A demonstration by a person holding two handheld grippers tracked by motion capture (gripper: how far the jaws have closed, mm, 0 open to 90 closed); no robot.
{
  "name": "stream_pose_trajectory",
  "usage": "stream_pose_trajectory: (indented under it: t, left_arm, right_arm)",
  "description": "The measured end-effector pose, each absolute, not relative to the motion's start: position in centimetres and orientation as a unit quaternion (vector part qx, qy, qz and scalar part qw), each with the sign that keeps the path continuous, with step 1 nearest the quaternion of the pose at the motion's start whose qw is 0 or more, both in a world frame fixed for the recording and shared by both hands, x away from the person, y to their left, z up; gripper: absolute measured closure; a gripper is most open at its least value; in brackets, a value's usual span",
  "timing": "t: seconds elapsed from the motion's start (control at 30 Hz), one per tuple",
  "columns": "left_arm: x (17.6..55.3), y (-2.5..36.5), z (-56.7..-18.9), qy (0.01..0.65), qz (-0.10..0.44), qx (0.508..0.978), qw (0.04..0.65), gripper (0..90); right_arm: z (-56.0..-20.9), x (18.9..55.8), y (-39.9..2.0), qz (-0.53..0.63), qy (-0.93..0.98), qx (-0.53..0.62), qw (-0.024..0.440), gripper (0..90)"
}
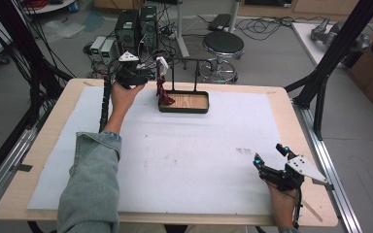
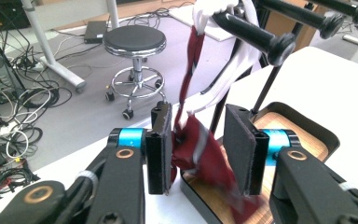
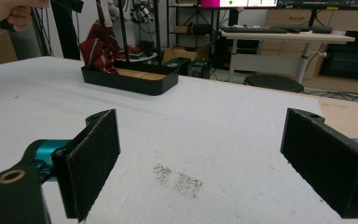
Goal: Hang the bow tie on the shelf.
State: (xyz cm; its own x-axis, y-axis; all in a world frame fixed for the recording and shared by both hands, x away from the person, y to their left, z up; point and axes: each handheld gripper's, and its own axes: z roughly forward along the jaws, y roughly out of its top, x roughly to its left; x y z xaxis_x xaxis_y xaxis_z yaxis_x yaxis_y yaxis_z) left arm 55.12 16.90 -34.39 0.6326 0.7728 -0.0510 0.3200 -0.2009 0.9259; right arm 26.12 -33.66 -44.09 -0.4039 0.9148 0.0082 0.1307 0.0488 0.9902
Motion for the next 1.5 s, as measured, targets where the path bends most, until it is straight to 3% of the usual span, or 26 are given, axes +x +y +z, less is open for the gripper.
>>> stream_pose_trajectory:
  t: [0.87, 1.5]
  left_arm:
    - [50.2, 21.4, -30.3, 0.325, 0.248, 0.721, 0.559, 49.7]
    - [45.0, 26.2, -29.5, 0.323, 0.27, 0.693, 0.586, 36.2]
  right_arm:
    - [-44.1, 26.1, -33.7, 0.552, 0.628, 0.416, 0.356, 10.8]
    - [-44.1, 26.2, -33.7, 0.552, 0.627, 0.417, 0.359, 10.8]
